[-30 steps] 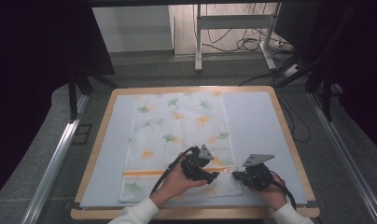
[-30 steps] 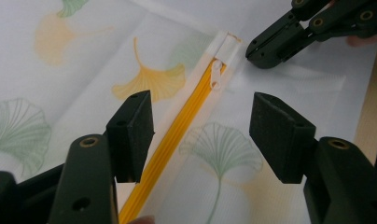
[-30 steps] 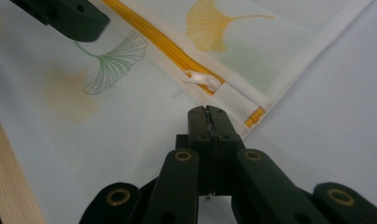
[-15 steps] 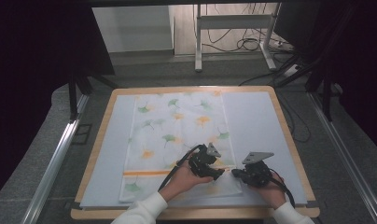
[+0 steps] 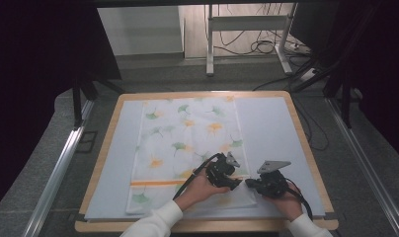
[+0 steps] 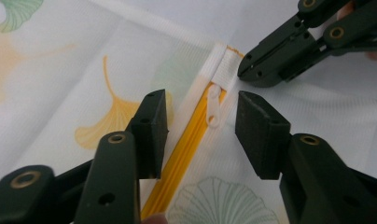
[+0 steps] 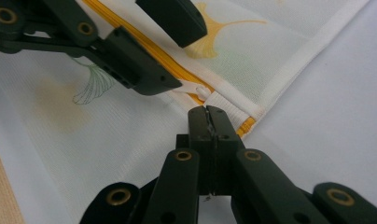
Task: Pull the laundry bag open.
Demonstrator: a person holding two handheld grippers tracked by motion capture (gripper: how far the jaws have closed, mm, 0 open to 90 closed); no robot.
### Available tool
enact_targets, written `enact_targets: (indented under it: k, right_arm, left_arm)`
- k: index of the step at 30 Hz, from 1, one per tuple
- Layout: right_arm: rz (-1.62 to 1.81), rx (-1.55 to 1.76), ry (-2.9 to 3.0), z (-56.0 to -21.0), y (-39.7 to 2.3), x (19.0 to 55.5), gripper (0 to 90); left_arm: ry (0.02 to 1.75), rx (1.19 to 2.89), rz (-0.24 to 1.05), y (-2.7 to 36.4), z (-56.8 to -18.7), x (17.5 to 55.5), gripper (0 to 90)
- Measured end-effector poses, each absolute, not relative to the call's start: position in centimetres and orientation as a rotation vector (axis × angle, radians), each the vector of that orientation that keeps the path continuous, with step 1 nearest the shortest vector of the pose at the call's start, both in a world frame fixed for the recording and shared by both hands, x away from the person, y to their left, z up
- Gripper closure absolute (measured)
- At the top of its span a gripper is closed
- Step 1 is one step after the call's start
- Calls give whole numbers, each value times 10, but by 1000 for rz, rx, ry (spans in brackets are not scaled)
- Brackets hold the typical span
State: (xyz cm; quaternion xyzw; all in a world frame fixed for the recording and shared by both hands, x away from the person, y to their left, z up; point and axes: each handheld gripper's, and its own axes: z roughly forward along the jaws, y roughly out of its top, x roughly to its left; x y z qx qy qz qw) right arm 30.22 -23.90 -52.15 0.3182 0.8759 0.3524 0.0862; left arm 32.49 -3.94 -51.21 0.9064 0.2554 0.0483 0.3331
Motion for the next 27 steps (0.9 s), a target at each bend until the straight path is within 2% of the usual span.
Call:
enact_targets:
  k: [5, 10, 18, 23, 25, 27]
  right_arm:
    - [1052, 949, 2612, -522, -239, 302, 892]
    - [1056, 946, 2616, -522, -240, 303, 892]
    - [1055, 948, 2614, -522, -240, 303, 892]
    - [1052, 942, 2616, -522, -240, 303, 892]
    - [1054, 948, 2613, -522, -239, 303, 892]
    - [1054, 948, 2614, -522, -239, 303, 892]
  left_arm:
    - [651, 2378, 121, -44, -512, 329, 606]
    - [629, 2400, 103, -48, -516, 328, 630]
    - [606, 2408, 139, -51, -517, 328, 731]
    - [579, 2427, 170, -54, -516, 326, 747]
    - [564, 2434, 166, -55, -516, 325, 801]
    - [554, 2437, 186, -57, -516, 324, 817]
